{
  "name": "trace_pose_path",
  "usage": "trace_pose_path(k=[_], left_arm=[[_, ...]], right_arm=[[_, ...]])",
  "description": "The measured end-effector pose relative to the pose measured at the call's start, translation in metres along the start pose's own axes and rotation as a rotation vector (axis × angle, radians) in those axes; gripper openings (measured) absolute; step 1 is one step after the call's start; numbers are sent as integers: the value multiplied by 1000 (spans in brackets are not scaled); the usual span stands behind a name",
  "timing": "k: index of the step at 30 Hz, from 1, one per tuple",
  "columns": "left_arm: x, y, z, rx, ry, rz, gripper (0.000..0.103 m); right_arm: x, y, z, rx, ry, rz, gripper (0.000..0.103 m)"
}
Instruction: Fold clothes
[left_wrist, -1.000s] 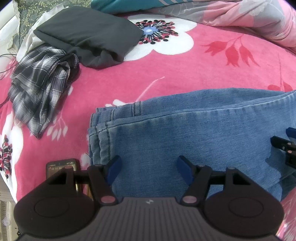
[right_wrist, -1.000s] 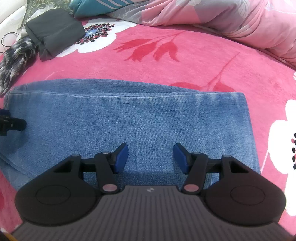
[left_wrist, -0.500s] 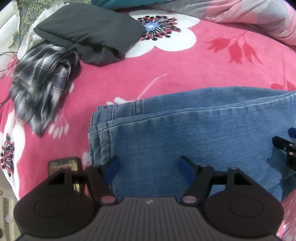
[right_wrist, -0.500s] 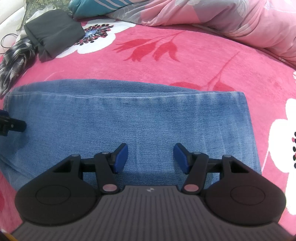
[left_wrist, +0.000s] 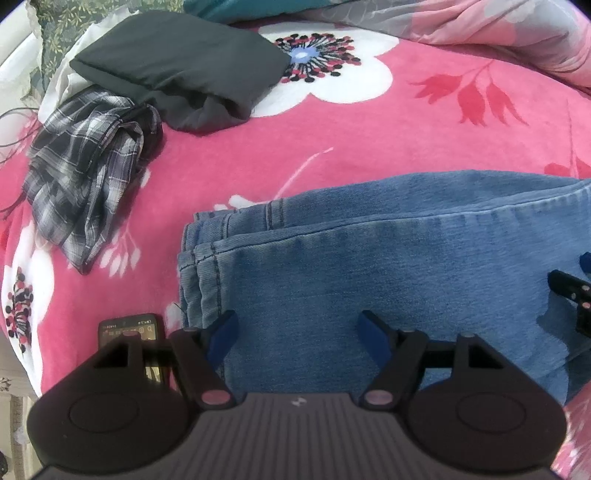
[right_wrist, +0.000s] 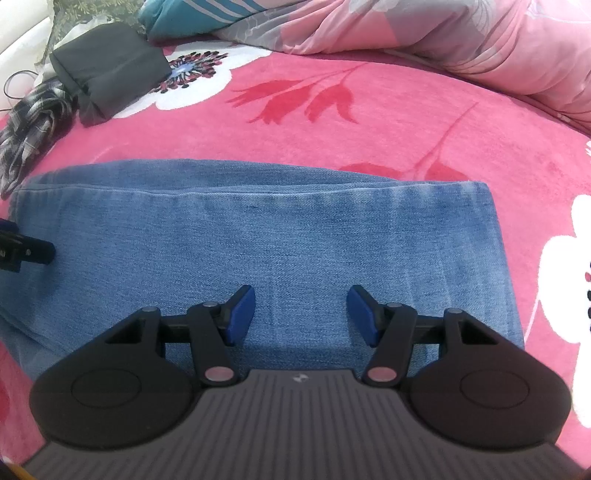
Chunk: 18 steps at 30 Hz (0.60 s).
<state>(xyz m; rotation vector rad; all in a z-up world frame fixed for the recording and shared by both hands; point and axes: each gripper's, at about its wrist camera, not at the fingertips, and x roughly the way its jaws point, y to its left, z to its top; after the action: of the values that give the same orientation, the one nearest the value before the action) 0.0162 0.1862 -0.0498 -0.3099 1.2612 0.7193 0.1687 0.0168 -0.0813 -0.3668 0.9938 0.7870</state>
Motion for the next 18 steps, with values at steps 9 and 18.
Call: trace_pose_path(k=[9,18], left_arm=[[0,-1,-8,6,-39,-3,75],[-1,-1,-6,7,-37,0,76]], right_arm=[[-1,-1,-2,-7,-9,10,57],[-1,-1,-3,-8,-14,13,57]])
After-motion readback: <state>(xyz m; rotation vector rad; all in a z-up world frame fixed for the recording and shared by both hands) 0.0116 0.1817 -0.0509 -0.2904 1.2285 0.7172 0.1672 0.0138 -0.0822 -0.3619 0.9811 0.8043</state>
